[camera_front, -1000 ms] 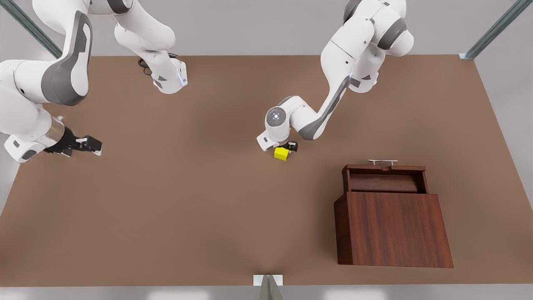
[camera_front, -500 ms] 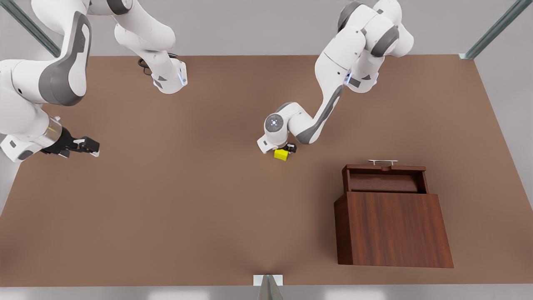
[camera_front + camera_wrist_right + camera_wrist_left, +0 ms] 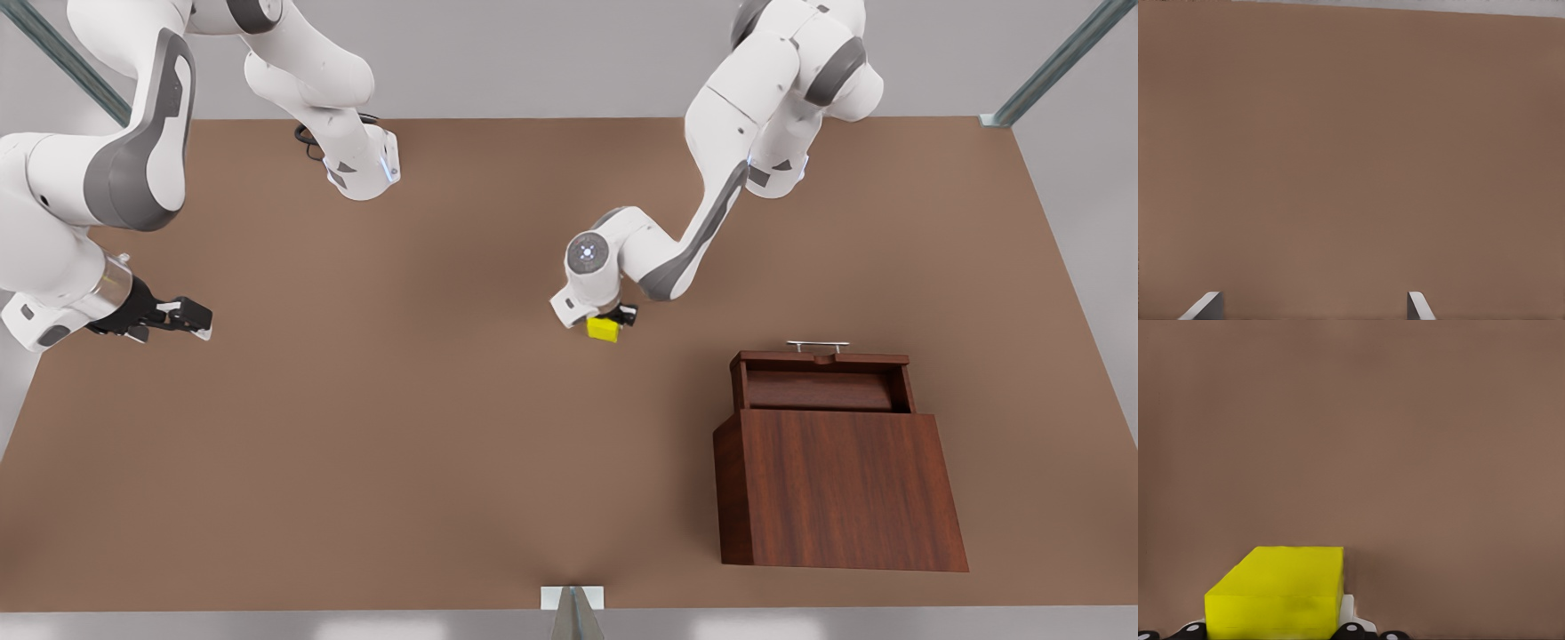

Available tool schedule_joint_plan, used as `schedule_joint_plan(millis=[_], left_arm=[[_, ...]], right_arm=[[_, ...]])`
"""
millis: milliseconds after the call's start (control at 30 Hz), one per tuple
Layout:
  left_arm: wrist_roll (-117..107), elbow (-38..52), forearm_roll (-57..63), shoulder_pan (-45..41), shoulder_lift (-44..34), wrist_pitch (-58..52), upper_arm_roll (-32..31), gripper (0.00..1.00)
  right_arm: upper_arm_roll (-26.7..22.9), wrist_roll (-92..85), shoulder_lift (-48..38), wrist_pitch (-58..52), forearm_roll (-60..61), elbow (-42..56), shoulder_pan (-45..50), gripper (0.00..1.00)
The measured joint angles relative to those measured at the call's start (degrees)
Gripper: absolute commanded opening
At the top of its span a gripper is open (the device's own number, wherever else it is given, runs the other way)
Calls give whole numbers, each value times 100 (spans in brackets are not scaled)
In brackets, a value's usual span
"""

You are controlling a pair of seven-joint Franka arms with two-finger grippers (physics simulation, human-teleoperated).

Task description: Open the drawer with left arm, place the square in the middle with right arm, and place the square in the drawer with left arm

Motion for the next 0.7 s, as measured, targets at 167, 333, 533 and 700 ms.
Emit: schedule_joint_plan(millis=[167,333,533,700], left_arm=[[1184,4,-553,30,-1191,-1199,1037,65],[3115,-44,-1071,13,-1519,-1865,2329,65],[3993,-41,-1322,36,-1348,-1892,3481,65],[4009,-5,-1648,195,-1131,-1559,3898,65]], right_arm=[[0,0,18,38,9,5,-6,100],[0,0,18,53,18,0,-5,100],[0,0,18,53,14,0,0,100],[0,0,18,73,21,0,-5,100]])
